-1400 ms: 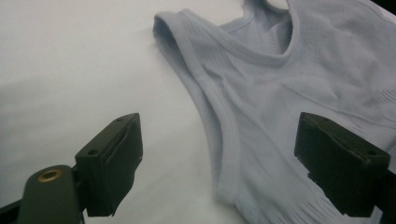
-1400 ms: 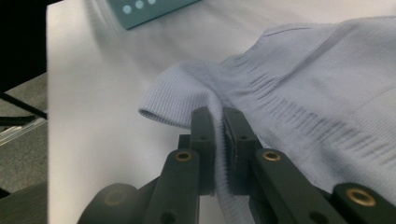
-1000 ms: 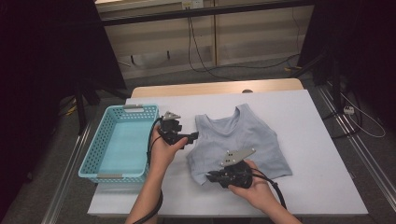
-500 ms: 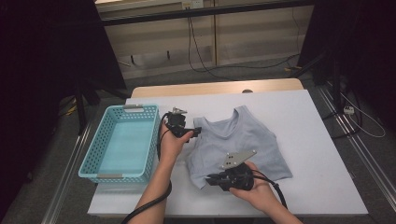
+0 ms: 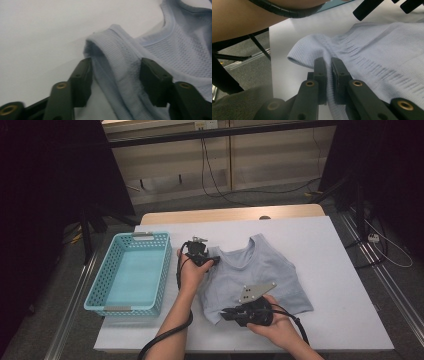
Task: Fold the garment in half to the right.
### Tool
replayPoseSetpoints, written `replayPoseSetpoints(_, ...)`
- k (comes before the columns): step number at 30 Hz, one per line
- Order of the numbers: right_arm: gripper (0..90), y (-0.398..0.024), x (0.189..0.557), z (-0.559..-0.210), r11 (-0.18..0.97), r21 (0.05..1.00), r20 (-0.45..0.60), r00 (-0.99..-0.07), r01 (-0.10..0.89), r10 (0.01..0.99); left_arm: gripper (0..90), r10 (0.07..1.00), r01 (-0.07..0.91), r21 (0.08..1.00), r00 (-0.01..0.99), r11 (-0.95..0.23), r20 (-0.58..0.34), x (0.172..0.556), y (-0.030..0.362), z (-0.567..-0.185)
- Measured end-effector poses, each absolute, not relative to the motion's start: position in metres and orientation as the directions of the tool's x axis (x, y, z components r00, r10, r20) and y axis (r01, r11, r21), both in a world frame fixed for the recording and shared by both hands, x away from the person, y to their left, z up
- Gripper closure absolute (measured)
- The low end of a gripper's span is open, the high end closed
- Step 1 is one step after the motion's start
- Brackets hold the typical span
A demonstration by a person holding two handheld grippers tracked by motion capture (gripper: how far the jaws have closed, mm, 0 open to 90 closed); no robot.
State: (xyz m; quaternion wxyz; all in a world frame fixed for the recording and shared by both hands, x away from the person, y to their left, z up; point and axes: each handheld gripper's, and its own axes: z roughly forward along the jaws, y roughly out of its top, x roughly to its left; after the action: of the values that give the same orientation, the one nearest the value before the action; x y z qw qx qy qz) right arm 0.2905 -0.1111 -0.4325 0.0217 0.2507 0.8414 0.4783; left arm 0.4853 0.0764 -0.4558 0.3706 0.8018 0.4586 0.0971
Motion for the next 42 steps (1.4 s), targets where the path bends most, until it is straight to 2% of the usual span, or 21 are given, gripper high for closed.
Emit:
replayPoseSetpoints(3, 84.4, -0.11, 0.29, -0.433, 0.425, 0.813, 0.197, -0.875, 0.398, 0.443, 60.0, 0.8, 0.7, 0.654, 0.551, -0.288, -0.237, 0.485, 0.075, -0.454)
replayPoseSetpoints(5, 84.4, -0.11, 0.289, -0.433, 0.431, 0.813, 0.189, -0.877, 0.392, 0.441, 66.2, 0.809, 0.693, 0.654, 0.55, -0.305, -0.206, 0.485, 0.073, -0.453)
replayPoseSetpoints(8, 84.4, -0.11, 0.289, -0.433, 0.432, 0.812, 0.188, -0.876, 0.393, 0.444, 77.0, 0.819, 0.71, 0.638, 0.534, -0.299, -0.21, 0.487, 0.074, -0.452)
replayPoseSetpoints(12, 84.4, -0.108, 0.288, -0.436, 0.447, 0.806, 0.178, -0.879, 0.388, 0.442, 86.0, 0.826, 0.709, 0.638, 0.528, -0.301, -0.196, 0.487, 0.074, -0.447)
replayPoseSetpoints(42, 84.3, -0.087, 0.289, -0.435, 0.464, 0.811, 0.163, -0.899, 0.357, 0.407, 87.7, 0.835, 0.713, 0.653, 0.503, -0.256, -0.221, 0.482, 0.114, -0.419)
